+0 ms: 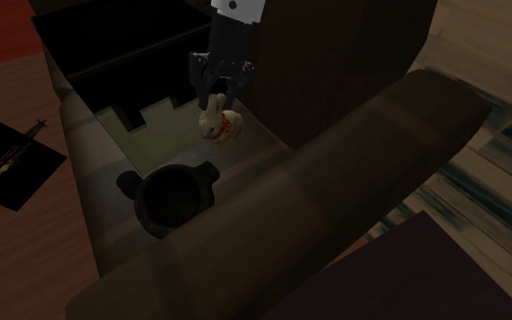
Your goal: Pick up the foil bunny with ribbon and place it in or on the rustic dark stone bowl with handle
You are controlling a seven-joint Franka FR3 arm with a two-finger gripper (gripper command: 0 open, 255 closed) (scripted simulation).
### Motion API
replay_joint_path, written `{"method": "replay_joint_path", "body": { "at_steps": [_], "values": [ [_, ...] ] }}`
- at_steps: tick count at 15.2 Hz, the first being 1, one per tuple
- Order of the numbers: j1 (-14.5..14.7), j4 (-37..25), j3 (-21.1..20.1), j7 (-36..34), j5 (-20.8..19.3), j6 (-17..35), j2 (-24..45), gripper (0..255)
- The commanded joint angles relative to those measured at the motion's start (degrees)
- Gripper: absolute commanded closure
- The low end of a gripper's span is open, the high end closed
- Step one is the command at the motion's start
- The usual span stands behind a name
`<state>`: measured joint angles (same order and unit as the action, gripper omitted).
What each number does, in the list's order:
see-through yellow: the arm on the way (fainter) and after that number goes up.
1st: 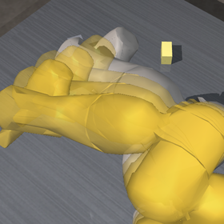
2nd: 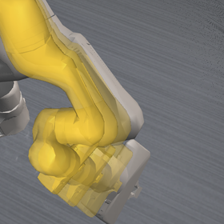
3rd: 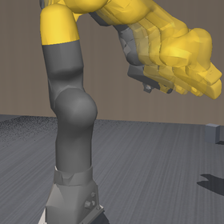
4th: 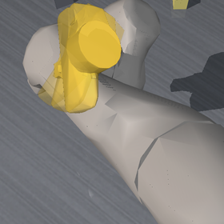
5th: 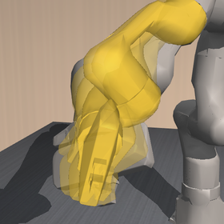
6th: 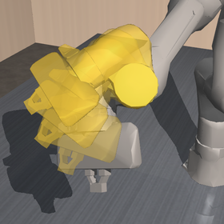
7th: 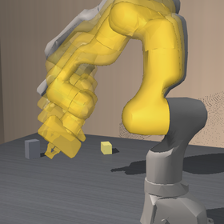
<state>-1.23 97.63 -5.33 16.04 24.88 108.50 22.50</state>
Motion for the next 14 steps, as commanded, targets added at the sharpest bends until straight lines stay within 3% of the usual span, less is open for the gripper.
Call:
{"method": "replay_joint_path", "body": {
  "at_steps": [1,14],
  "values": [
    [-0.1,-0.6,0.0,-0.4,-0.1,-1.2,-0.7,255],
    [-0.5,-6.2,0.1,-3.7,-0.8,-9.2,-3.6,255]
  ]
}}
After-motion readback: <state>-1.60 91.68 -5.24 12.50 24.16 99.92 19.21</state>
